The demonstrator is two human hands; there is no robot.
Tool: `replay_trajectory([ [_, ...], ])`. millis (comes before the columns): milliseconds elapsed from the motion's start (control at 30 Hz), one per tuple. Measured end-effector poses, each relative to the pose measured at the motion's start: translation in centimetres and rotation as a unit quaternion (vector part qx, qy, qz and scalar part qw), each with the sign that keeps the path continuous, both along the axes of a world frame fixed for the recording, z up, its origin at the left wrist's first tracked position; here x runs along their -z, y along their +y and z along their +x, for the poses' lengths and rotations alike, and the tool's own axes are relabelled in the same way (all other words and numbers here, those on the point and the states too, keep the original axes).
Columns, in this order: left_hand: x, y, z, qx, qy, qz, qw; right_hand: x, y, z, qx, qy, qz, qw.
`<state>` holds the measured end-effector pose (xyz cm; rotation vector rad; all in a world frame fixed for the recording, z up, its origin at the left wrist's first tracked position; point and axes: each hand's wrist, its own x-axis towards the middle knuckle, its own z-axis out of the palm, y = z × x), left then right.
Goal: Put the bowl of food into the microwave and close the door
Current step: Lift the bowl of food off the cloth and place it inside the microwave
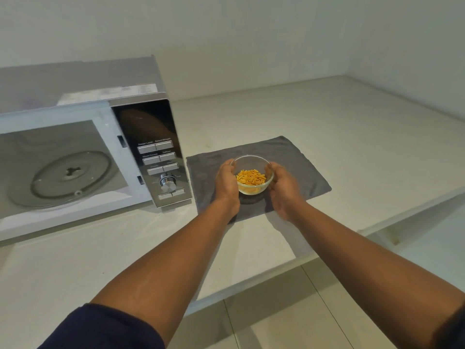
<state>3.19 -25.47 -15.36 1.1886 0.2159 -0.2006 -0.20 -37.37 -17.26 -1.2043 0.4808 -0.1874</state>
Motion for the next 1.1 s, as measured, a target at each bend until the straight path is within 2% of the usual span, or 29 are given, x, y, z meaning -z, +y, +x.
replay_trajectory([
  [233, -0.4, 3.5, -3.8, -0.018, 0.017, -0.002, 1.000, -0.4, 3.7, -4.1, -0.037, -0.030, -0.032, 0.998],
  [367, -0.7, 6.1, -6.1, -0.046, -0.003, -0.019, 0.999, -0.3, 6.6, -5.9, -0.034, -0.041, -0.037, 0.998],
  [533, -0.4, 10.4, -8.8, -0.090, -0.019, -0.015, 0.996, 0.3, 11.2, -7.8, -0.033, -0.060, 0.017, 0.998],
  [800, 0.7, 19.4, -11.4, -0.175, -0.004, 0.018, 0.984, 0.6, 20.1, -9.6, -0.144, -0.055, 0.046, 0.987],
  [1100, -1.2, 28.0, -10.9, -0.271, -0.010, 0.015, 0.962, -1.1, 28.8, -6.9, -0.244, -0.045, -0.010, 0.969],
])
